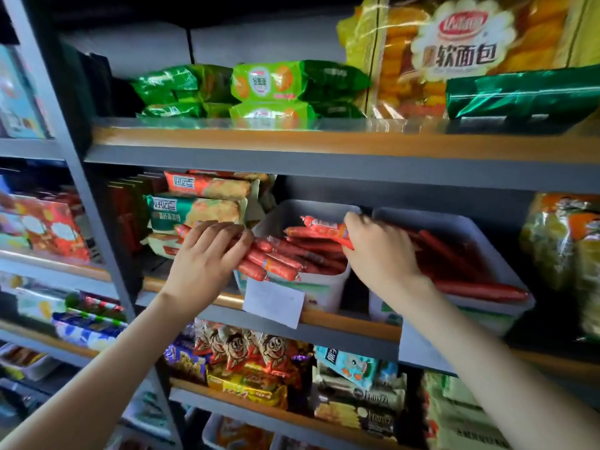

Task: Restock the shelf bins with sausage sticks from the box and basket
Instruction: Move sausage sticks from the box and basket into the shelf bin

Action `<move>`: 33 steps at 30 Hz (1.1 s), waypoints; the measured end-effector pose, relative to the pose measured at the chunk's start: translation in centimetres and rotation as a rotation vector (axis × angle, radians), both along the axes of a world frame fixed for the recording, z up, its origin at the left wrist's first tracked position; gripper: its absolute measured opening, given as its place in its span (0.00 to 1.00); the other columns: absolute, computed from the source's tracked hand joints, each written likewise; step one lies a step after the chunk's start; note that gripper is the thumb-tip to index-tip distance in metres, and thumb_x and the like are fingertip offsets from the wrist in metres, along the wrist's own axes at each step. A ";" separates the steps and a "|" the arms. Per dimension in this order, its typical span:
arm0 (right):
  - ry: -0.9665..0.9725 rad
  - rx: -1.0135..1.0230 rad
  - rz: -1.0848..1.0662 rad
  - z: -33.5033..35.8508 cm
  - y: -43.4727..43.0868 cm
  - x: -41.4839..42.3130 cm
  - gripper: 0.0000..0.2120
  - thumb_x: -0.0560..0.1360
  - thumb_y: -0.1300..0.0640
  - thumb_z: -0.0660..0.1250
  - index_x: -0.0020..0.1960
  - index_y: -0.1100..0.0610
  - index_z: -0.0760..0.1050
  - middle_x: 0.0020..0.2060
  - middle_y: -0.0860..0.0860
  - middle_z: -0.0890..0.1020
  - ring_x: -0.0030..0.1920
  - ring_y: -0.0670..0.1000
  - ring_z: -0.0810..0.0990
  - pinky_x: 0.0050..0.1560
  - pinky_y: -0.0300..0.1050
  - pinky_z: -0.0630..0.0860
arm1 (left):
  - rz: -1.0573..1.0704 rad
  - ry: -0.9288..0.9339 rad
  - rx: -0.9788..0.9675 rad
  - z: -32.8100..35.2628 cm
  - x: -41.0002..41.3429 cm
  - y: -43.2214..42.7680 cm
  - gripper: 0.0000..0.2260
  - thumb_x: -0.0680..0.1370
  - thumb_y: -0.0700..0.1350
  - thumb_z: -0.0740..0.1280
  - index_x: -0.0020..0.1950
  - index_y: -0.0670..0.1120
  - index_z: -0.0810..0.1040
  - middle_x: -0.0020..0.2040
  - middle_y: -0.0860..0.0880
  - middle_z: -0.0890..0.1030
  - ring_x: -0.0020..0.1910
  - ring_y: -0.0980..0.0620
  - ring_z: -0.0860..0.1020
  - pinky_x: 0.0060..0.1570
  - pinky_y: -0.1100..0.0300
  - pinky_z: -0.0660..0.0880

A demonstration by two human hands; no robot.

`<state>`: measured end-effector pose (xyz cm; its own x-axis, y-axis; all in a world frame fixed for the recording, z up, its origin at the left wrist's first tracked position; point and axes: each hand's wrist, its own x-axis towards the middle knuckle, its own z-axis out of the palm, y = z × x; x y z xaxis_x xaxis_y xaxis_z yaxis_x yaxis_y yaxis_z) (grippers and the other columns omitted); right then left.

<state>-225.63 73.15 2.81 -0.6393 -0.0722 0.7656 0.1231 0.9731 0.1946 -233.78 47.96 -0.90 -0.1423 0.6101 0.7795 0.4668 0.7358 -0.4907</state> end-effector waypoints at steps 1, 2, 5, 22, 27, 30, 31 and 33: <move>-0.030 0.016 -0.018 -0.2 -0.9 -1.4 0.17 0.57 0.57 0.80 0.37 0.55 0.73 0.27 0.51 0.79 0.25 0.52 0.79 0.23 0.36 0.61 | 0.004 -0.003 0.003 0.1 -0.6 -0.7 0.13 0.75 0.37 0.59 0.59 0.40 0.71 0.50 0.38 0.80 0.48 0.38 0.78 0.54 0.45 0.70; -0.067 0.007 -0.031 0.0 -1.8 -2.5 0.17 0.58 0.57 0.79 0.39 0.55 0.73 0.29 0.50 0.79 0.26 0.52 0.80 0.23 0.36 0.64 | 0.009 -0.002 0.004 0.2 -1.2 -1.2 0.13 0.75 0.37 0.59 0.59 0.40 0.71 0.50 0.38 0.80 0.49 0.38 0.78 0.53 0.44 0.70; -0.158 0.023 -0.011 0.1 -3.6 -4.7 0.24 0.61 0.52 0.79 0.52 0.57 0.74 0.40 0.53 0.82 0.40 0.53 0.82 0.35 0.43 0.75 | 0.012 0.001 0.013 0.4 -2.8 -2.3 0.12 0.77 0.37 0.58 0.60 0.40 0.71 0.51 0.38 0.80 0.50 0.37 0.78 0.53 0.43 0.71; -0.598 -0.428 0.181 0.8 3.5 -2.2 0.21 0.83 0.59 0.52 0.75 0.50 0.60 0.74 0.48 0.63 0.72 0.49 0.63 0.66 0.38 0.57 | 0.027 -0.340 -0.229 2.5 -4.5 6.2 0.26 0.57 0.32 0.70 0.53 0.45 0.82 0.39 0.43 0.82 0.37 0.41 0.80 0.37 0.54 0.76; -0.568 -0.504 0.175 0.5 5.6 0.7 0.20 0.82 0.52 0.54 0.73 0.47 0.62 0.72 0.47 0.66 0.71 0.47 0.64 0.68 0.39 0.58 | 0.024 -0.668 -0.272 2.3 -5.4 9.1 0.22 0.80 0.41 0.57 0.74 0.53 0.61 0.67 0.48 0.73 0.65 0.47 0.72 0.62 0.56 0.67; -0.586 -0.512 0.161 -0.3 5.9 1.6 0.21 0.81 0.49 0.56 0.73 0.46 0.62 0.72 0.46 0.66 0.70 0.46 0.63 0.64 0.34 0.55 | -0.024 -1.027 -0.282 2.0 -6.1 10.1 0.27 0.78 0.65 0.52 0.75 0.57 0.56 0.73 0.49 0.65 0.70 0.46 0.65 0.68 0.50 0.62; -0.603 -0.513 0.163 -0.4 6.0 1.8 0.22 0.80 0.49 0.56 0.73 0.46 0.61 0.72 0.46 0.65 0.71 0.46 0.63 0.64 0.34 0.55 | -0.022 -1.104 -0.307 2.0 -6.3 10.2 0.31 0.76 0.69 0.47 0.75 0.58 0.53 0.75 0.49 0.61 0.73 0.46 0.61 0.70 0.48 0.58; -0.621 -0.521 0.163 -0.7 6.3 2.0 0.22 0.80 0.48 0.56 0.74 0.46 0.61 0.72 0.46 0.64 0.71 0.46 0.62 0.66 0.35 0.55 | 0.000 -1.135 -0.373 1.7 -6.7 10.3 0.28 0.77 0.66 0.43 0.76 0.60 0.47 0.78 0.53 0.52 0.76 0.49 0.50 0.73 0.47 0.47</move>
<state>-223.64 79.40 2.14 -0.9692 0.0662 0.2373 -0.0085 0.9537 -0.3006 -240.45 58.28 0.76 -0.6353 0.7721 -0.0161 0.7719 0.6355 0.0187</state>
